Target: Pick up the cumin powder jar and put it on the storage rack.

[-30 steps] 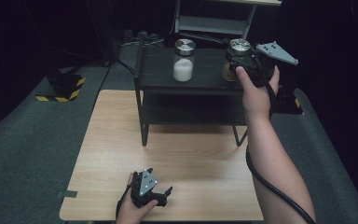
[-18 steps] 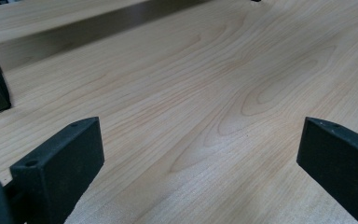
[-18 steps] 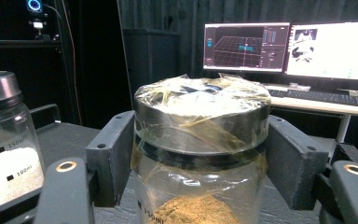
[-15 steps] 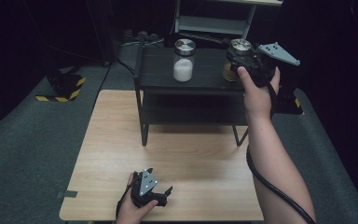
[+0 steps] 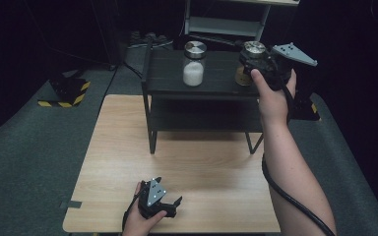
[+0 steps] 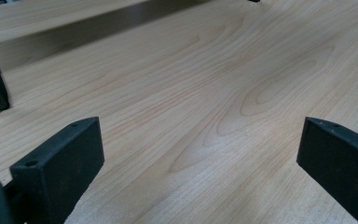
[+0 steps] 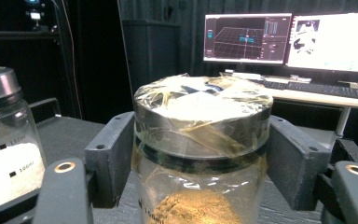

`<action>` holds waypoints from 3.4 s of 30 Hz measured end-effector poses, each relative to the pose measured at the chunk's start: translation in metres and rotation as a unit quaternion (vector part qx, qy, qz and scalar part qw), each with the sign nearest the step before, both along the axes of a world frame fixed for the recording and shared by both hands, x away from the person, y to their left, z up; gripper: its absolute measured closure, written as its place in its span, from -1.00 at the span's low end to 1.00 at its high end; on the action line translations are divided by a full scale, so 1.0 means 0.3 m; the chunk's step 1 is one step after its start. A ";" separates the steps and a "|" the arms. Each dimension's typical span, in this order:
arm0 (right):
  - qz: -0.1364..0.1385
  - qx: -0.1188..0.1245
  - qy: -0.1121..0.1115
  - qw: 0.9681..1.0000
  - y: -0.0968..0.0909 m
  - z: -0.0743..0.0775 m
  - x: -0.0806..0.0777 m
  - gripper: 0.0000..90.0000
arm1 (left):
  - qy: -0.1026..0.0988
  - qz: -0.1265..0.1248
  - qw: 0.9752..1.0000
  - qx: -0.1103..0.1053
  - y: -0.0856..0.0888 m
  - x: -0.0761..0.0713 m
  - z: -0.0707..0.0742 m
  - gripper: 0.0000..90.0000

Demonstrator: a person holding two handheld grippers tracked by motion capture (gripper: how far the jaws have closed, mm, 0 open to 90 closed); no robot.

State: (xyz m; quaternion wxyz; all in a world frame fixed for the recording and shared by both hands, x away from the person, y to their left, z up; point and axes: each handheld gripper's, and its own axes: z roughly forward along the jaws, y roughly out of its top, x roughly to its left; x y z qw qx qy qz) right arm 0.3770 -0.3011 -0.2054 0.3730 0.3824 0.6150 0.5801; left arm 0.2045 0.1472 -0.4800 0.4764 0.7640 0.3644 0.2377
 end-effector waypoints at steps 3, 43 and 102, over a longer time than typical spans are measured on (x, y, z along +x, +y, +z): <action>0.004 -0.008 0.003 1.000 -0.001 0.005 0.001 -0.45 | 0.001 0.000 1.000 -0.001 0.000 0.000 0.000 -0.98; 0.063 -0.005 -0.018 0.998 -0.102 -0.185 -0.225 -0.99 | -0.002 -0.001 1.000 0.005 -0.005 -0.003 0.001 -0.98; 0.050 -0.138 0.183 0.972 -0.239 -0.862 -0.482 -0.98 | -0.007 0.002 1.000 0.027 -0.031 -0.016 0.009 -0.98</action>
